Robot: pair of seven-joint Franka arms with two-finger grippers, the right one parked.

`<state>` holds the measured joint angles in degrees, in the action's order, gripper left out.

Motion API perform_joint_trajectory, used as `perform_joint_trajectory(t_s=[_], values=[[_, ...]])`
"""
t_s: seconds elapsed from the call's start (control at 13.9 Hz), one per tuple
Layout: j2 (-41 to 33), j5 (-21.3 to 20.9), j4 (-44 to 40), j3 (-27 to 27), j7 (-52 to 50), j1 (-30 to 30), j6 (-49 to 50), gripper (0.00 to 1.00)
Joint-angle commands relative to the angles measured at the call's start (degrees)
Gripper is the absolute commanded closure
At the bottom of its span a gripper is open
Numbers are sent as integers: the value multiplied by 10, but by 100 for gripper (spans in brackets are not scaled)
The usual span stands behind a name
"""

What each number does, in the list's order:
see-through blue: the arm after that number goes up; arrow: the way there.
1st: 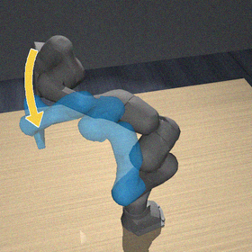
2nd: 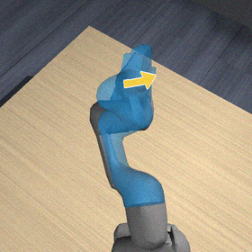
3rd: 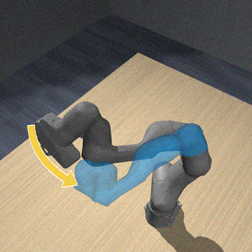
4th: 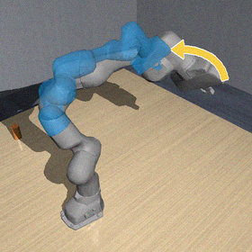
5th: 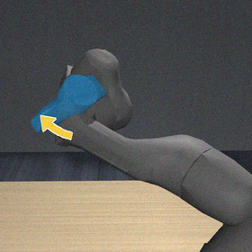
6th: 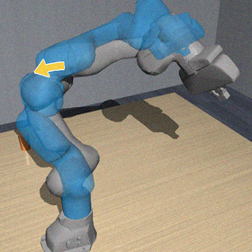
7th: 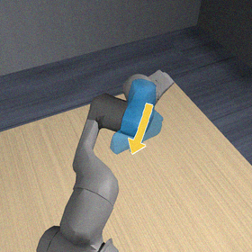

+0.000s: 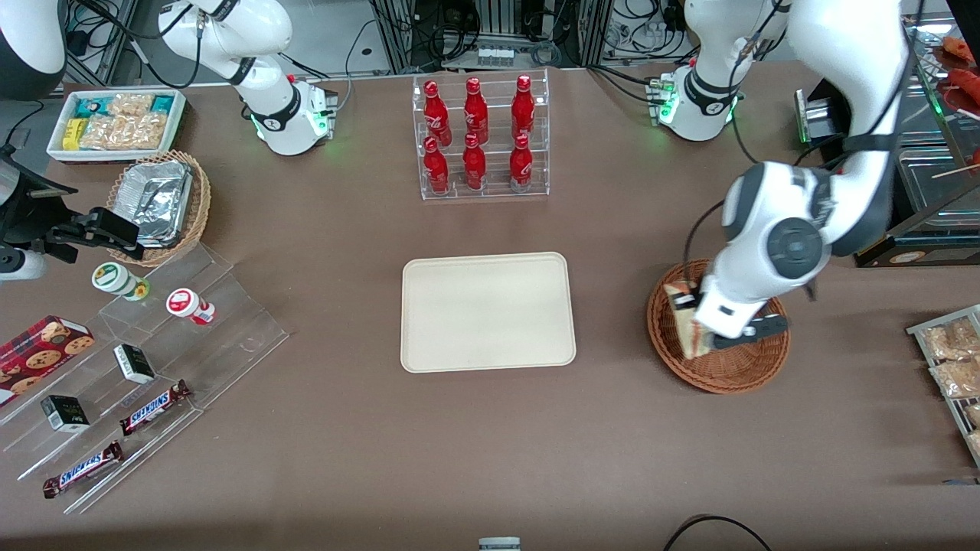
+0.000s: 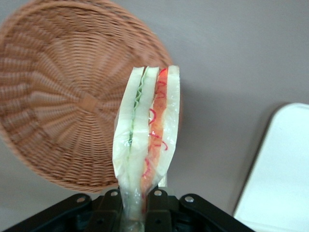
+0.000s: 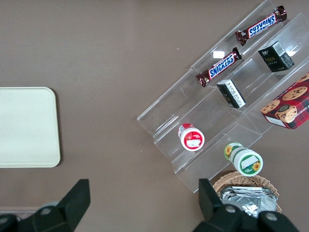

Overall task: Place sandwich from basket to tray
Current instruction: 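Lift the sandwich and carry it with the left gripper over the tray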

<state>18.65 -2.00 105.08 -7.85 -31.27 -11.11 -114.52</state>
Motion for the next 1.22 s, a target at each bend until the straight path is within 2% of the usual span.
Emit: perform_joint_trajectory(t_s=[0.0,0.22,0.79,0.94,1.15], values=[[58,-9,-78,3,-3,-49,37,100],[104,-3,-129,3,-40,-104,37,100],[276,-4,-347,3,-256,-268,32,100],[305,-5,-378,4,-288,-291,16,100],[314,-6,-380,5,-295,-304,-6,100]])
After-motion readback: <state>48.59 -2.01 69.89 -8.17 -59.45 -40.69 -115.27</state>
